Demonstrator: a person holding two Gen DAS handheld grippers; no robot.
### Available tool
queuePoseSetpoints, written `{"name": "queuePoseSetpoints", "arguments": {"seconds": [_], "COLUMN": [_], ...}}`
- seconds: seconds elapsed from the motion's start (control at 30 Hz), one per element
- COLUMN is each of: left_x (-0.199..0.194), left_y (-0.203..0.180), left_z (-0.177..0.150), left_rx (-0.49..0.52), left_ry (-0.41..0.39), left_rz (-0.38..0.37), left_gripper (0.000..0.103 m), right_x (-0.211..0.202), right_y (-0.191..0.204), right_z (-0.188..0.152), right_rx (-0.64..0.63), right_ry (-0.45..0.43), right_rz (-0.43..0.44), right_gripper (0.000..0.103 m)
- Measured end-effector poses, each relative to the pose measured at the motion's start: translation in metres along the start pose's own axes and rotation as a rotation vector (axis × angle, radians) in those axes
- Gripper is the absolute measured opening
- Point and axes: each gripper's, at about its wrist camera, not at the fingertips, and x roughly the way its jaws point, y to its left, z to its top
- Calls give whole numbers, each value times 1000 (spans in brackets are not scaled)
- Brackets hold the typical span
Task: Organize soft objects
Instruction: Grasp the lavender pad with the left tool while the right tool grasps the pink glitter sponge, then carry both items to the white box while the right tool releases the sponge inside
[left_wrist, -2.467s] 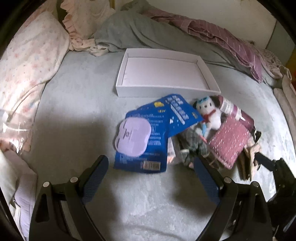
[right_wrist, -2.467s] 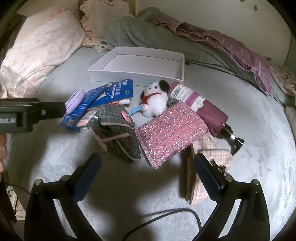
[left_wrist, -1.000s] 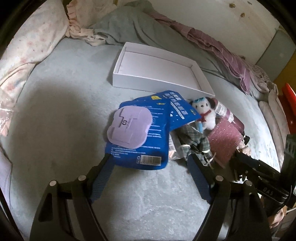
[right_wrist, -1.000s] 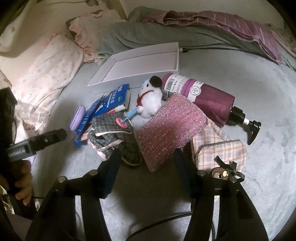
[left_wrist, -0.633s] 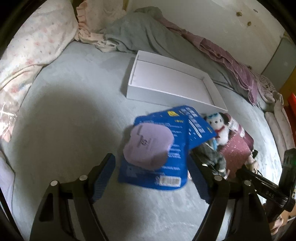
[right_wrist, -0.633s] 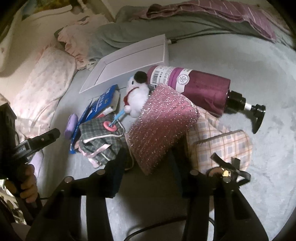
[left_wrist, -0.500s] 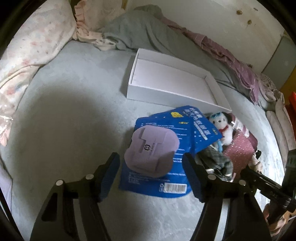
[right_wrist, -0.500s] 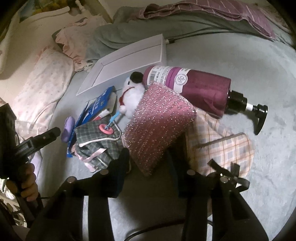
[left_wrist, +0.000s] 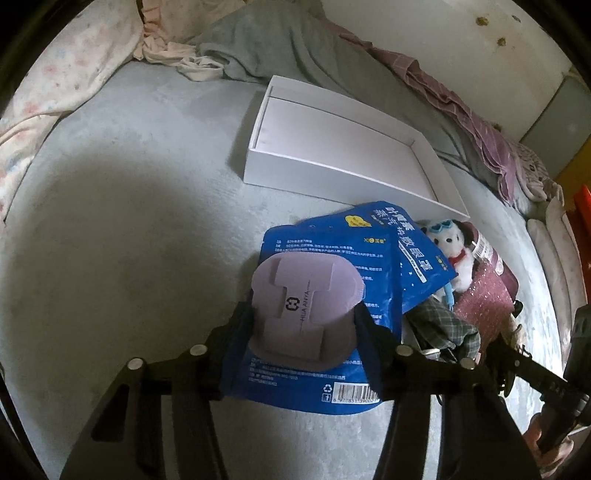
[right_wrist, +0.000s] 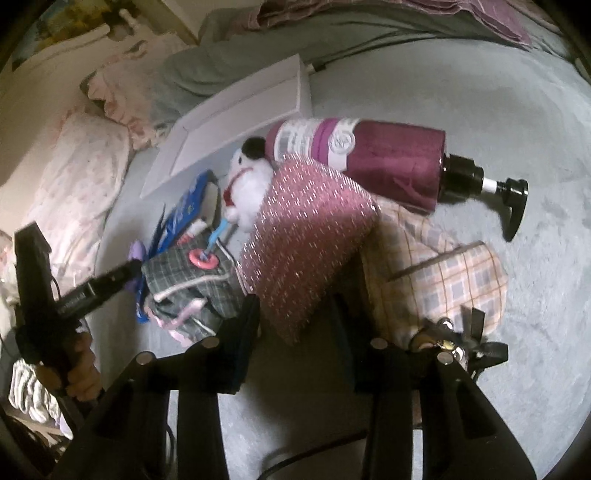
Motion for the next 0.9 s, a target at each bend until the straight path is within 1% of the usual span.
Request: {"name": "queuePoseSetpoints", "arguments": {"seconds": [0.03, 0.07, 0.1, 0.13, 0.2, 0.27, 0.33, 0.4, 0.67, 0.77, 0.9], "left_x": [-1, -1, -3, -5, -9, -14, -19, -26, -52, -56, -55], "left_y": [0, 0, -1, -2, -4, -6, -6, -8, -17, -22, -29], "left_z": [0, 0, -1, -1, 0, 2, 3, 6, 22, 29, 30], "left_rx": [0, 3, 7, 14, 26, 35, 38, 41, 55, 54, 58], "left_ry": [-1, -3, -8, -15, -26, -35, -42, -57, -105, -108, -90], "left_rz": [1, 6, 12, 21, 41, 64, 75, 89, 113, 108, 86], "left_gripper": [49, 46, 44, 44, 42, 41, 41, 40, 40, 40, 40], "right_x": [1, 1, 2, 3, 1, -5, -13, -22, -45, -47, -42], "right_y": [1, 2, 3, 2, -1, -3, 0, 7, 24, 23, 12], "right_z": [0, 0, 0, 0, 0, 1, 3, 6, 16, 18, 16], "right_rx": [-3, -11, -18, -16, 4, 9, -4, -28, -80, -73, -26], "right_ry": [-6, -13, -14, -14, -20, -43, -63, -83, -145, -143, -119], "right_rz": [-10, -21, -31, -29, 0, 21, 36, 51, 79, 66, 89], "right_gripper": [40, 32, 26, 16, 13, 9, 6, 2, 1, 1, 1]}}
